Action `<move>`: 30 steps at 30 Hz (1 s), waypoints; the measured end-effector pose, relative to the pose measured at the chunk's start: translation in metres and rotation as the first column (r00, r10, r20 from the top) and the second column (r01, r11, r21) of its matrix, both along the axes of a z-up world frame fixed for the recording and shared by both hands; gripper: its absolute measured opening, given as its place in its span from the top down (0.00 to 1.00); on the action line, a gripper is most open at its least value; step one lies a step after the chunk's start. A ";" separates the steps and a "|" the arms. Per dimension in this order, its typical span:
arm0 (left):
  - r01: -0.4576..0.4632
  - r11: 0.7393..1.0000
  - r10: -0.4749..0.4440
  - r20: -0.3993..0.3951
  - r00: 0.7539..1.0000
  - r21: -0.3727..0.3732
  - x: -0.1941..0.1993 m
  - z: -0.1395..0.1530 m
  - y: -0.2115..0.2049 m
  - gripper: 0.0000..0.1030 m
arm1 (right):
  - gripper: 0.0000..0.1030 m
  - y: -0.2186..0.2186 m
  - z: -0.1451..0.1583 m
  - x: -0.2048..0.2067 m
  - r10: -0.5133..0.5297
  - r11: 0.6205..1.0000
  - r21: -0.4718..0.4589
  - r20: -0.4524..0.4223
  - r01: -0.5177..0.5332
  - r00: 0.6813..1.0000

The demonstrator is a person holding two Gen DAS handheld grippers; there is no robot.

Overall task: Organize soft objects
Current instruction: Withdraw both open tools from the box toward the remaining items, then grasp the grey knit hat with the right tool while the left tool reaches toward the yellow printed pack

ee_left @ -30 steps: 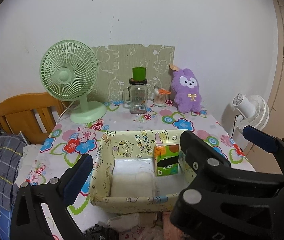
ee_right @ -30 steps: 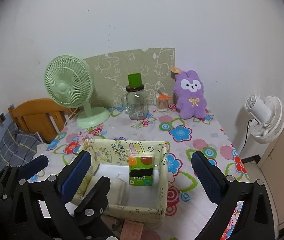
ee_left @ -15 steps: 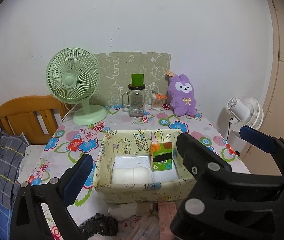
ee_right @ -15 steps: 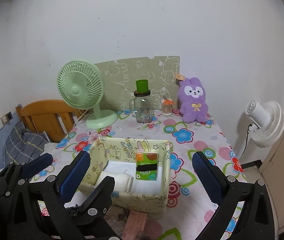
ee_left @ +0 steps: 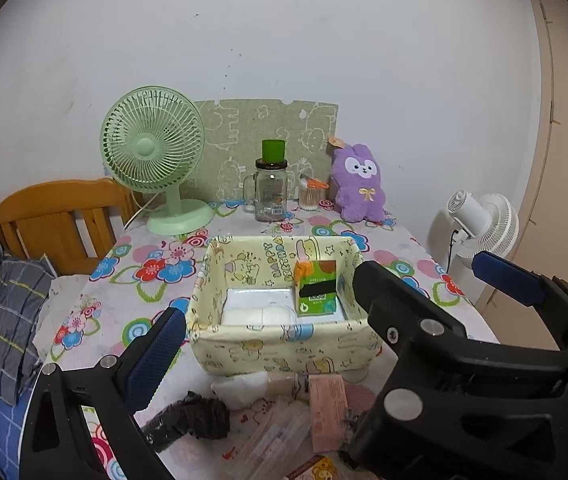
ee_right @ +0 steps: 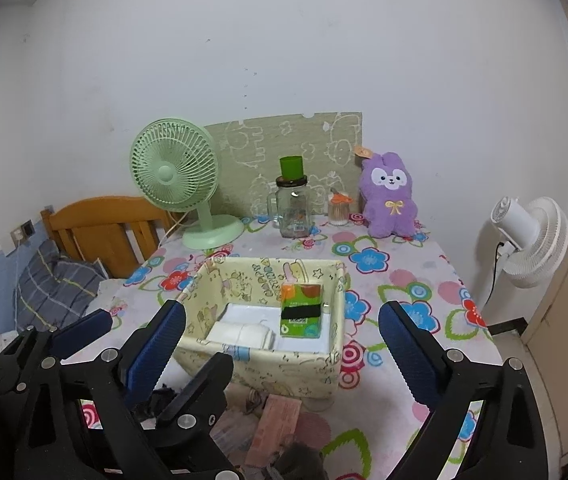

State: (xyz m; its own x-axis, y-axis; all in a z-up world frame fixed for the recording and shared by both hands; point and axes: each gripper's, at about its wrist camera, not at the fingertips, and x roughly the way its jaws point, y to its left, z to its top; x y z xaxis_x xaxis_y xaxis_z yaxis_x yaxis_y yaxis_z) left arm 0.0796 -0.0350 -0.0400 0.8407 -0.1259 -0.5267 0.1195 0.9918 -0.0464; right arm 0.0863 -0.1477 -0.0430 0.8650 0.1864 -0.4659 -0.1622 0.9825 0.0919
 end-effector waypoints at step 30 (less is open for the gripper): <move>0.066 0.997 -0.065 -0.054 0.996 0.024 -0.034 -0.062 -0.016 0.01 | 0.10 -0.014 -0.071 -0.036 0.024 0.999 0.038 -0.071 -0.021 0.997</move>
State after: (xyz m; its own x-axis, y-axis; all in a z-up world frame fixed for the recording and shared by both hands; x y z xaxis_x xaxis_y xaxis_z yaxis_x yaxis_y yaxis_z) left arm 0.0460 -0.0505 -0.1024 0.8019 -0.1658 -0.5740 0.1826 0.9828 -0.0287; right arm 0.0501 -0.1616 -0.1140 0.8254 0.2234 -0.5185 -0.1757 0.9744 0.1401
